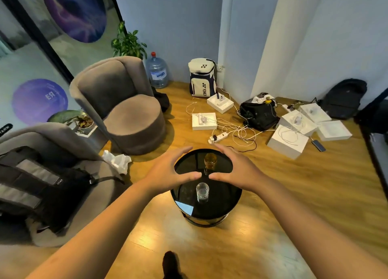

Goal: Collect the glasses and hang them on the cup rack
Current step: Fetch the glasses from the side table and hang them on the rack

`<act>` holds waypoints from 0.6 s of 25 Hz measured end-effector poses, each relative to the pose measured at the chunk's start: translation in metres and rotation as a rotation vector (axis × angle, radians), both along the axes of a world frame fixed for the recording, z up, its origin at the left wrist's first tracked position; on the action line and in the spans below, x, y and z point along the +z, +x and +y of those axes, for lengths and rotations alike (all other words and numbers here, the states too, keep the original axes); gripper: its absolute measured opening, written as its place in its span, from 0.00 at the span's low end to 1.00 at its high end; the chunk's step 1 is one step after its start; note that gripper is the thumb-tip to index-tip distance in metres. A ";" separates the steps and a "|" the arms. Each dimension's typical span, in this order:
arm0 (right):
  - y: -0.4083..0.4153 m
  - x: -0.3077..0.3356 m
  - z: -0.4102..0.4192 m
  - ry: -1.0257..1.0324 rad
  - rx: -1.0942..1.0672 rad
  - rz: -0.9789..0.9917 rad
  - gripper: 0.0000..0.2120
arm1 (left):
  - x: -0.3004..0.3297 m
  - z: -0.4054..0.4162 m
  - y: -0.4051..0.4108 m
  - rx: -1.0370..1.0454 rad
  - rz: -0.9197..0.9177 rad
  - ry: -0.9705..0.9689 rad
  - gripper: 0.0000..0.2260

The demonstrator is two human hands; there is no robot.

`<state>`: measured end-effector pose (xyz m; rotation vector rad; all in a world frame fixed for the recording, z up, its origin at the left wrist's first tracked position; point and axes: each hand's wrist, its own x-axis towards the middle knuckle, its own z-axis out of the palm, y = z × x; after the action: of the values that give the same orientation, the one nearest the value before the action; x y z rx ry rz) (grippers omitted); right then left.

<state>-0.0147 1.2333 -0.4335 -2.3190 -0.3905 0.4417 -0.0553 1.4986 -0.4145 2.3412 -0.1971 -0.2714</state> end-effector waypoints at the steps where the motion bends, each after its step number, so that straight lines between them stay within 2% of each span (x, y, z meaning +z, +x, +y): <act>1: 0.006 -0.005 0.000 0.004 -0.015 0.000 0.50 | -0.006 -0.001 0.013 -0.003 -0.005 -0.009 0.41; 6: 0.040 -0.033 0.011 0.030 -0.130 0.059 0.49 | -0.044 0.000 0.078 -0.053 0.111 -0.128 0.23; 11: 0.064 -0.071 0.034 0.044 -0.265 0.148 0.49 | -0.093 0.014 0.137 -0.120 0.166 -0.125 0.31; 15: 0.071 -0.121 0.035 0.093 -0.368 0.233 0.55 | -0.149 0.024 0.162 -0.148 0.213 -0.129 0.24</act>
<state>0.0560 1.2680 -0.5544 -2.1555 0.1265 0.4906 0.1071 1.5226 -0.5636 2.1556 -0.2752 -0.5612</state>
